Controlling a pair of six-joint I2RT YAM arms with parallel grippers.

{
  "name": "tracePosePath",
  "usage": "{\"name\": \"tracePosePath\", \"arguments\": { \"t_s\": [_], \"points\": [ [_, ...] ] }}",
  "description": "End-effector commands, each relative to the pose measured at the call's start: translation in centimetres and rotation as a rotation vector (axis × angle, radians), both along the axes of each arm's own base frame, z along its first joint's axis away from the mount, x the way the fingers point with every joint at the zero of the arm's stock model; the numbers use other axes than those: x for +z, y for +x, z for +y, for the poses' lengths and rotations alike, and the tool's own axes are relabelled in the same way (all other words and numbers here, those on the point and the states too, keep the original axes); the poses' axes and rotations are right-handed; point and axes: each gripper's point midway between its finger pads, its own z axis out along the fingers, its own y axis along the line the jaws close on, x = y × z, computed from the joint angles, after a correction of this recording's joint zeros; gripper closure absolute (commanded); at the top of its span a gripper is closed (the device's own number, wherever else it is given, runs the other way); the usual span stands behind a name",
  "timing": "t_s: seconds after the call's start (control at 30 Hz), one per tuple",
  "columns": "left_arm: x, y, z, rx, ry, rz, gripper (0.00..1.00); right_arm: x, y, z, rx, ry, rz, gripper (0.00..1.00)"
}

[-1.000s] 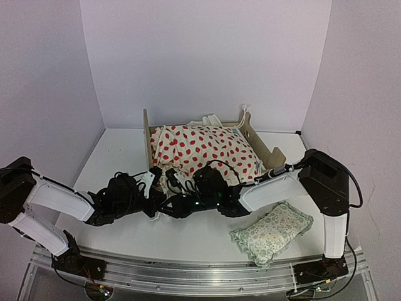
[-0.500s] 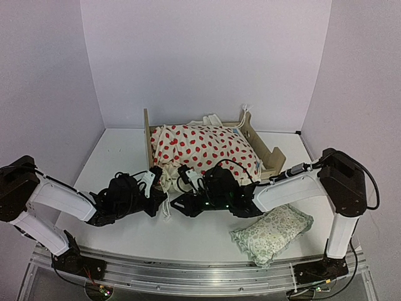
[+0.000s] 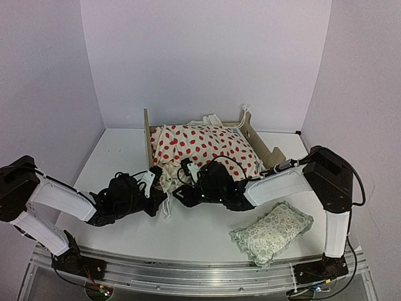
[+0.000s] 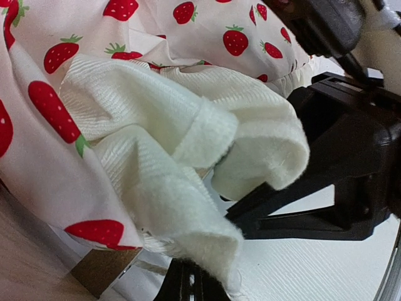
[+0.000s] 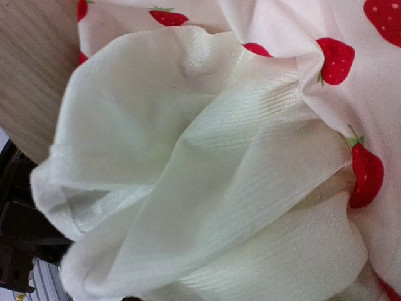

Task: Set up the pet bed
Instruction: Tie the left ropes of the mattress closest to the robot on the bed frame base.

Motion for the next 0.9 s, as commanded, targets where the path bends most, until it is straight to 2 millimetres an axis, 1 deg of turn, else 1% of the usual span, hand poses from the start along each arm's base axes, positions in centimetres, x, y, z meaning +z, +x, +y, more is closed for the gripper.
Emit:
{"name": "tracePosePath", "arguments": {
  "t_s": [0.0,0.17,0.33,0.63,0.77,0.87],
  "points": [
    [1.4,1.0,-0.2,0.024,-0.033,-0.041,0.98,0.8,0.9,1.5,0.005,0.073,0.006,0.71],
    [1.5,1.0,-0.2,0.022,-0.032,-0.044,0.98,0.9,0.1,2.4,0.074,0.124,0.037,0.71],
    [1.6,1.0,-0.1,0.022,-0.032,-0.045,0.98,1.3,-0.6,2.8,0.119,0.160,0.042,0.71],
    [1.7,0.9,-0.2,0.017,-0.037,-0.046,0.99,1.5,-0.6,3.2,0.148,0.197,0.065,0.71],
    [1.7,1.0,-0.2,0.018,-0.034,-0.047,0.99,1.7,-1.2,3.6,0.185,0.220,0.087,0.71],
    [1.6,1.0,-0.2,0.018,-0.032,-0.047,0.99,2.0,-1.5,3.4,0.197,0.224,0.085,0.70]
  ]
}}
